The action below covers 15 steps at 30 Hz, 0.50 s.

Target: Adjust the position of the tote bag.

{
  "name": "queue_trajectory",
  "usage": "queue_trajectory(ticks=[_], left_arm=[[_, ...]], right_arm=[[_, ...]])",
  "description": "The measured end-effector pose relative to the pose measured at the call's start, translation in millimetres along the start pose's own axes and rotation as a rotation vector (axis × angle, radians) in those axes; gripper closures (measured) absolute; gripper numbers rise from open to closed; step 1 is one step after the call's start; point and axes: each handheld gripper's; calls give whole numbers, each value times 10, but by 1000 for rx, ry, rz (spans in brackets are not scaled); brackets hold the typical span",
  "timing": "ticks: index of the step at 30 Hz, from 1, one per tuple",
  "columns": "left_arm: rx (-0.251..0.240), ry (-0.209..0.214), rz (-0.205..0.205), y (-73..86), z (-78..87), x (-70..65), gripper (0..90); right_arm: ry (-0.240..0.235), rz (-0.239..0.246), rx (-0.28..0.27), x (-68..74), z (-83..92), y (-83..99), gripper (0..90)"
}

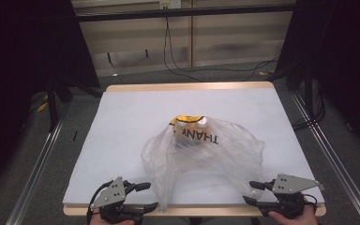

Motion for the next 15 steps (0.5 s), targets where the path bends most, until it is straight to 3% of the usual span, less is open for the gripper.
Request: queue_trajectory(ticks=[2,6,8,9,10,15], left_arm=[[-1,13,13,6,-29,-30,353],[15,44,-18,0,-63,-77,347],[17,45,-8,-3,-75,-93,345],[4,56,2,2,-91,-106,332],[29,58,-26,-4,-115,-124,332],[39,74,-12,13,-219,-132,348]], right_arm=[[-3,1,4,-13,-35,-4,448],[-11,2,25,-25,-98,2,450],[-12,2,36,-24,-110,3,450],[-12,8,50,-26,-136,10,494],[-12,12,56,-26,-144,11,506],[-18,9,93,-53,-209,31,662]])
Point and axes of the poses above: each handheld gripper's, and its own axes: z roughly backward along the jaws, y roughly out of its underside, x roughly to its left, and after that the axes turned 14 degrees about -x, right-handed
